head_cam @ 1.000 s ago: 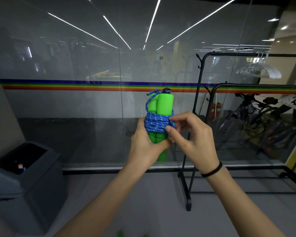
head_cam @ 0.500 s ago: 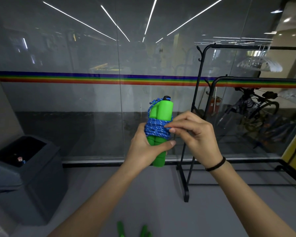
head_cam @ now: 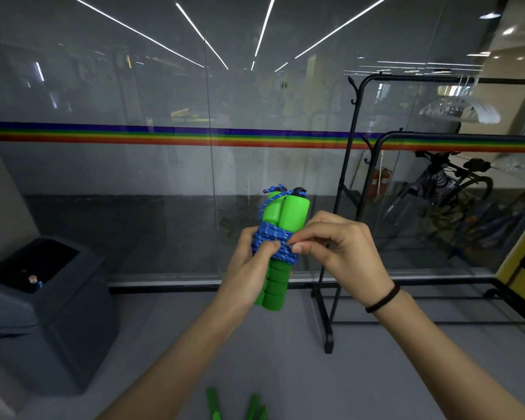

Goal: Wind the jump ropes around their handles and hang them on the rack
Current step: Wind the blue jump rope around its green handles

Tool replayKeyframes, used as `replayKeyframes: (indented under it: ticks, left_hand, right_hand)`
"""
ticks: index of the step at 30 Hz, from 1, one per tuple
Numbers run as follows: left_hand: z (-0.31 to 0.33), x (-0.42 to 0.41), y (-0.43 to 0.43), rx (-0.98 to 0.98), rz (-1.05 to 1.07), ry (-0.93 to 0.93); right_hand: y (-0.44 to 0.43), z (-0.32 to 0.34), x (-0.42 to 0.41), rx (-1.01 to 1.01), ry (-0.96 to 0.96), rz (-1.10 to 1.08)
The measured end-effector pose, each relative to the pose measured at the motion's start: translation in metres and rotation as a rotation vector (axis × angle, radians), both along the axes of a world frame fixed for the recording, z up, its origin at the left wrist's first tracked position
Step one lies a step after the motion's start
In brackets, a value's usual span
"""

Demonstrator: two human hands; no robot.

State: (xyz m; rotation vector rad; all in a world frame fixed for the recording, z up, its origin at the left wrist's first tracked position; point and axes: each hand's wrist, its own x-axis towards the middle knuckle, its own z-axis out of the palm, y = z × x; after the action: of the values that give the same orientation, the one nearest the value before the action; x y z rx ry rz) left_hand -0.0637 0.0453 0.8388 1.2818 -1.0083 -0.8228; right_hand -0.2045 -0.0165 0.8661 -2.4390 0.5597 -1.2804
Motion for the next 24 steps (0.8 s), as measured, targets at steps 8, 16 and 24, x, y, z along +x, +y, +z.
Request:
replayKeyframes:
  ticks: [8,16,24]
  left_hand:
    - [-0.004,-0.006,0.000,-0.046,0.046,0.167]
    - [-0.002,-0.008,0.000,-0.090,0.059,0.163]
    - [-0.015,-0.004,-0.006,-0.121,0.108,-0.122]
  right_hand:
    - [0.007,-0.003,0.005,0.010,-0.064,-0.038]
    - [0.012,-0.006,0.003,0.036,-0.121,0.024]
    - [0.009,-0.004,0.004,0.040,-0.076,-0.004]
